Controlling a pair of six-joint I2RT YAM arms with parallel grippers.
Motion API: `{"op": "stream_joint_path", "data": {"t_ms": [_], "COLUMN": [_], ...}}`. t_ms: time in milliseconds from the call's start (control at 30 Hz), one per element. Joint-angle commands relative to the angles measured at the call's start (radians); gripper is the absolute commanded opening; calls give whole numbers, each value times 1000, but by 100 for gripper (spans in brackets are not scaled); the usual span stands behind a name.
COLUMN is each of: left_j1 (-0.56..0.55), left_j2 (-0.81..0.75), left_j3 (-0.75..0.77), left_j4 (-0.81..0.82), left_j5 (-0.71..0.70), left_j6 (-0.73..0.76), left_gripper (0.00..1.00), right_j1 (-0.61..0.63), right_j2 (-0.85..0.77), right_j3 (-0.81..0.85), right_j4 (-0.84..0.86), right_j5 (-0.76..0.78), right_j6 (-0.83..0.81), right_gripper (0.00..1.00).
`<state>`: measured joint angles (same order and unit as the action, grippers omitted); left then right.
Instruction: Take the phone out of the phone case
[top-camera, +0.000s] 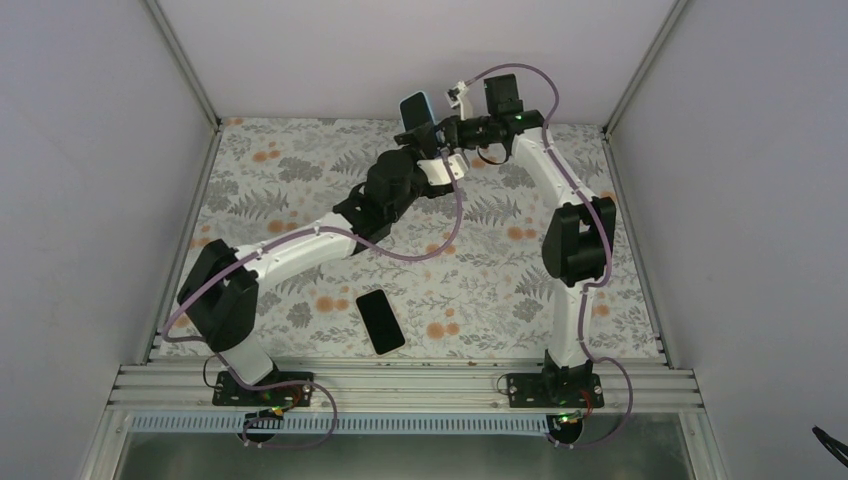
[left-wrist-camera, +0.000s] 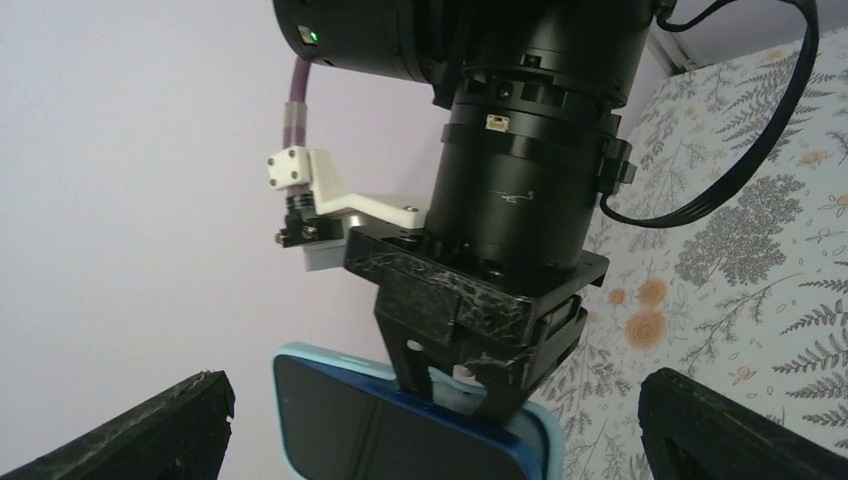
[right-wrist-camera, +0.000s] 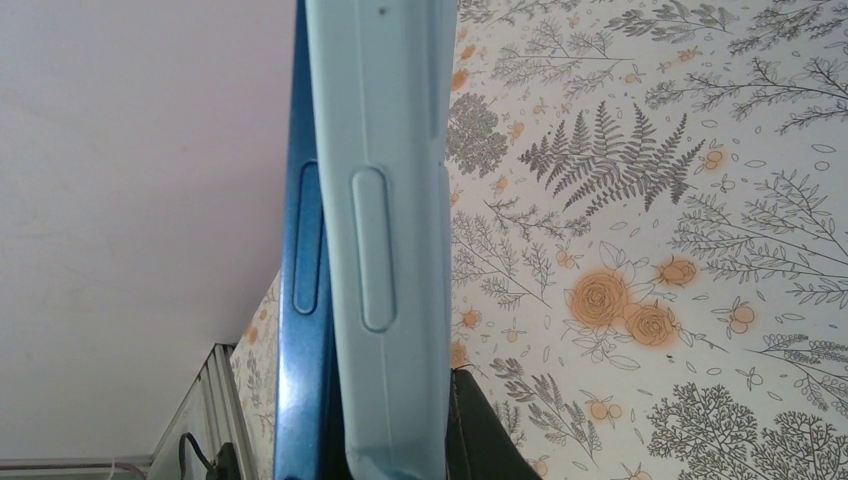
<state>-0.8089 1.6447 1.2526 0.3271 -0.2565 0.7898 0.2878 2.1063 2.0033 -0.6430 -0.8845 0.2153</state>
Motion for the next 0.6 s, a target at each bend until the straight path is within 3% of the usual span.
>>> {"op": "stream_joint_path", "data": {"t_ms": [0,567], "left_j1": [13,80], "left_j2": [35,88], "left_j3": [49,57], "left_j4": [12,61], "left_j5": [-2,-64], "left_j6": [-58,-52], "left_gripper": [100,100], "right_j1": [-16,-20], "right_j2": [-75,-97], "right_j3": [25,6], "right_j4": [68,103], "right_j5": [-40,-72], "right_j6": [29,54], "right_gripper": [3,3]}}
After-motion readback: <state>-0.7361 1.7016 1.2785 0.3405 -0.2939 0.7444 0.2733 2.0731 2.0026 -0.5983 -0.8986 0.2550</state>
